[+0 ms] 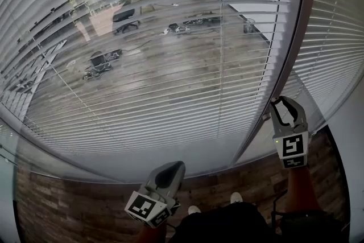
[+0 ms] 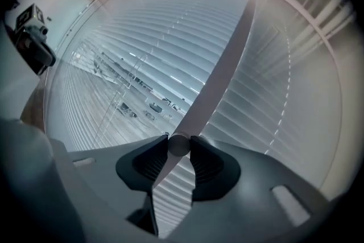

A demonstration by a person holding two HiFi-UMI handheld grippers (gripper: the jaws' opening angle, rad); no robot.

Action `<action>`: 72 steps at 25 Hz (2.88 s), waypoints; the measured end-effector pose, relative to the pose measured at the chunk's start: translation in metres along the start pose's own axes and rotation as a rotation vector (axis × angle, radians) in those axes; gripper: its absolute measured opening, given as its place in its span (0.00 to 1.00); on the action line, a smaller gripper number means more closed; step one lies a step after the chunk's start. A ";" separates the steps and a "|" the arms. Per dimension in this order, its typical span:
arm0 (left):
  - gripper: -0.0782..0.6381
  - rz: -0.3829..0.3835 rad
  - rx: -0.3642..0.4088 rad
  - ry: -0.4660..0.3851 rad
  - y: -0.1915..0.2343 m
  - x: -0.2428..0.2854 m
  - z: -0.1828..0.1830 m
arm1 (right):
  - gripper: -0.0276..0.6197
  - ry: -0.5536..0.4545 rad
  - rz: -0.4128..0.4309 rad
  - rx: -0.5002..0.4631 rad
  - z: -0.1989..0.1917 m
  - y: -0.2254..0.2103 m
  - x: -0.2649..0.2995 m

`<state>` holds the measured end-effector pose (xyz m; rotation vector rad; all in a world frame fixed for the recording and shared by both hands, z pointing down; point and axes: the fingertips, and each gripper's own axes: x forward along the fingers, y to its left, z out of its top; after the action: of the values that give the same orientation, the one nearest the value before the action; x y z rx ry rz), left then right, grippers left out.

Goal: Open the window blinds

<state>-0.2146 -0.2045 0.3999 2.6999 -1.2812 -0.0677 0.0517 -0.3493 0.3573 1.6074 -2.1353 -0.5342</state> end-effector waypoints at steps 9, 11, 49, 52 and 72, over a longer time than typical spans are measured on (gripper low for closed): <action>0.11 -0.002 0.008 -0.009 -0.001 0.003 0.006 | 0.27 0.060 -0.079 -0.322 -0.004 0.004 0.000; 0.11 -0.004 0.004 -0.010 0.000 0.003 0.006 | 0.27 0.064 -0.087 -0.358 -0.004 0.004 0.000; 0.11 -0.005 0.003 0.000 -0.002 0.001 0.005 | 0.28 -0.048 0.103 0.587 -0.007 -0.006 0.001; 0.11 -0.009 0.003 -0.025 -0.002 0.002 0.008 | 0.28 -0.043 0.096 0.552 -0.007 -0.005 0.001; 0.11 0.000 -0.004 0.012 0.000 -0.002 -0.004 | 0.27 0.012 -0.015 0.095 0.002 0.000 0.002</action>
<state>-0.2153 -0.2026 0.4038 2.6929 -1.2764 -0.0542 0.0501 -0.3513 0.3555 1.6743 -2.1705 -0.4330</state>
